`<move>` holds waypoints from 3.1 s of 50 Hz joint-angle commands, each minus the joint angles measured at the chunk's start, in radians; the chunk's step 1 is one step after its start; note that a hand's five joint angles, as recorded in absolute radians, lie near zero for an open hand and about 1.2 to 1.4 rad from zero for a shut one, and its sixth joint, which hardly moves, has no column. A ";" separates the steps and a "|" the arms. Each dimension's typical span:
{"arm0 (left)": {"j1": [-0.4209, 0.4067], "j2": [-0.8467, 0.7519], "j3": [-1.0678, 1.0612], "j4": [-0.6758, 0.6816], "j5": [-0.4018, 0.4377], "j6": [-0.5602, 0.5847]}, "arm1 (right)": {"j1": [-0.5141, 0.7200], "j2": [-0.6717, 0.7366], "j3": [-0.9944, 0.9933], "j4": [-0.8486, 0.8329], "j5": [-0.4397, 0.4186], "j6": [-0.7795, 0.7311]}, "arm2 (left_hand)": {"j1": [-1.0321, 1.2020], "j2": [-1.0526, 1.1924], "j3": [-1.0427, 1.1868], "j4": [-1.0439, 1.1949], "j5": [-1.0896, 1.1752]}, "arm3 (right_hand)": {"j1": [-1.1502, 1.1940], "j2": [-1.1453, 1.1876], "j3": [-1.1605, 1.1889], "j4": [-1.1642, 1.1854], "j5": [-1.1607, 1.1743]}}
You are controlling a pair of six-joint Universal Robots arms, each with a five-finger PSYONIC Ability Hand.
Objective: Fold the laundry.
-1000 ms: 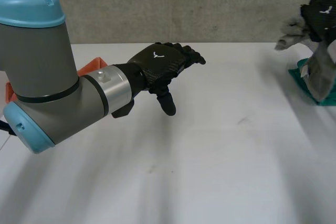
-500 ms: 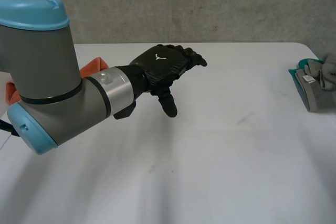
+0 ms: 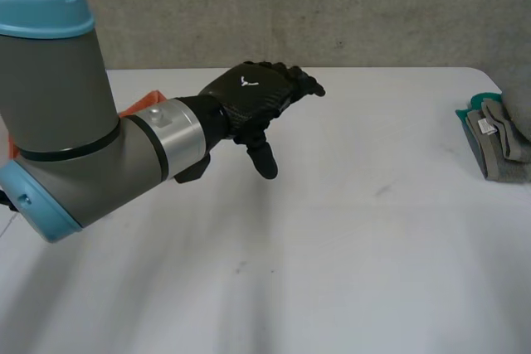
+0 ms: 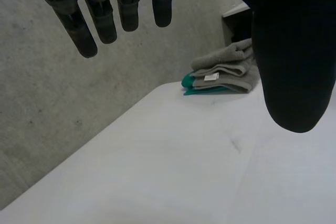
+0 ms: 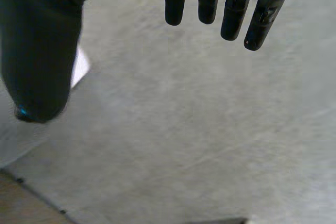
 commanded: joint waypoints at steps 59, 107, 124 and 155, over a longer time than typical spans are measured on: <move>0.465 -0.344 0.066 0.284 -0.172 0.324 | 0.773 -0.337 1.007 -0.407 0.085 0.344 | 1.178 1.179 1.171 1.175 1.176 | -0.031 -0.044 -0.040 -0.056 -0.058; 0.211 0.099 -0.515 0.255 -0.245 0.225 | 0.641 -0.403 0.923 0.063 -0.046 0.169 | 0.010 0.011 0.003 0.007 0.008 | -0.031 -0.044 -0.040 -0.056 -0.058; 0.217 -0.075 -0.531 0.287 -0.308 0.397 | 0.624 -0.380 1.093 -0.078 0.028 0.012 | 0.776 0.777 0.769 0.773 0.774 | 0.550 0.537 0.541 0.525 0.523; 0.165 0.256 -0.436 0.293 -0.400 0.041 | 0.640 -0.223 0.480 -0.292 -0.047 0.006 | 1.178 1.179 1.171 1.175 1.176 | 1.191 1.177 1.181 1.165 1.163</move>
